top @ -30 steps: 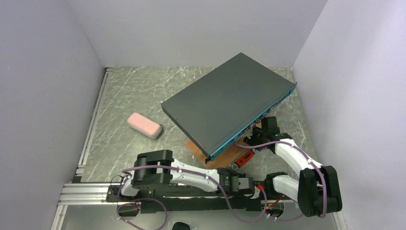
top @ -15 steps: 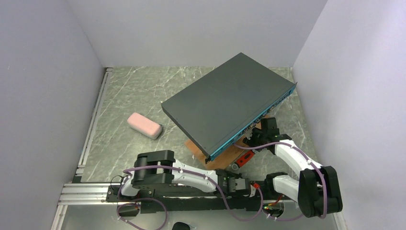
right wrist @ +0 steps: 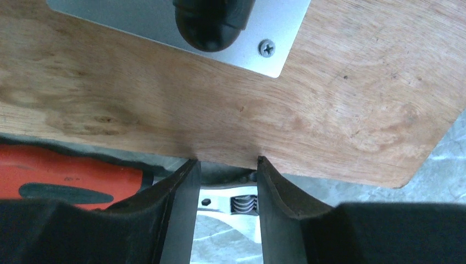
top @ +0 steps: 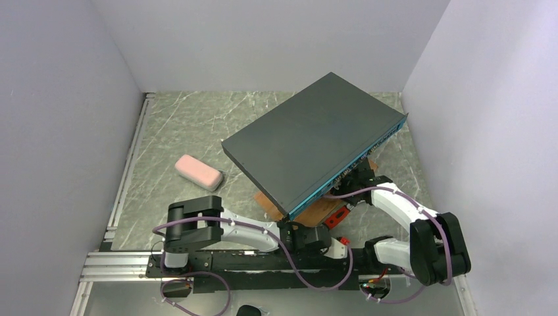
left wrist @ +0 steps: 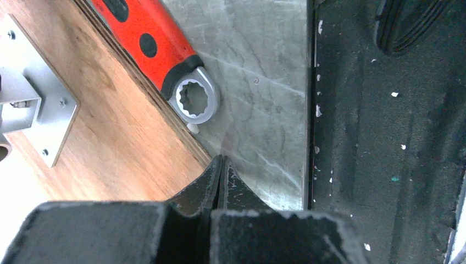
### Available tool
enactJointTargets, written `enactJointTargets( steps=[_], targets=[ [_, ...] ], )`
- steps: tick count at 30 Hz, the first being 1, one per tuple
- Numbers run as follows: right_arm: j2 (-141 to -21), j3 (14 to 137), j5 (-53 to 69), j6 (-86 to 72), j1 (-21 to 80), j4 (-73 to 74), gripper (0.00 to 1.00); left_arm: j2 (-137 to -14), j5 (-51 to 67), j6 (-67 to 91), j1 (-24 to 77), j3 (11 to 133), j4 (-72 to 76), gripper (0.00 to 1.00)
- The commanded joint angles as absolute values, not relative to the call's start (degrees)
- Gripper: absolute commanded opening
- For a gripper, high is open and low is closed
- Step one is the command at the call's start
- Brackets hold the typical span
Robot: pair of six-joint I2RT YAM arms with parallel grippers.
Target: Open the umbrella
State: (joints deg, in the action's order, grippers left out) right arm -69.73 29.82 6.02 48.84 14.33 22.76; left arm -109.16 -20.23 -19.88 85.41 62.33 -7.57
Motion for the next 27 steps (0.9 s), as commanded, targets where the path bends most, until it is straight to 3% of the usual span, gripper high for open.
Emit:
enactJointTargets(
  steps=[1, 9, 18, 27],
  targets=[
    [-74.33, 30.47, 11.87, 42.96, 17.23, 9.3, 0.42, -115.13, -39.27, -26.94, 71.41, 52.73, -23.65, 0.0],
    [-72.17, 29.63, 13.46, 45.35, 17.06, 14.5, 0.42, -114.72, -32.17, -24.0, 79.33, 63.15, -30.84, 0.0],
    [-67.24, 25.11, 7.03, 49.28, 16.21, 16.17, 0.4, -131.71, -34.26, -13.87, 91.04, 79.49, -50.09, 0.03],
    [-69.69, 24.48, 6.3, 46.91, 17.42, 13.36, 0.38, -134.01, -34.25, -10.95, 90.78, 67.31, -49.14, 0.02]
  ],
)
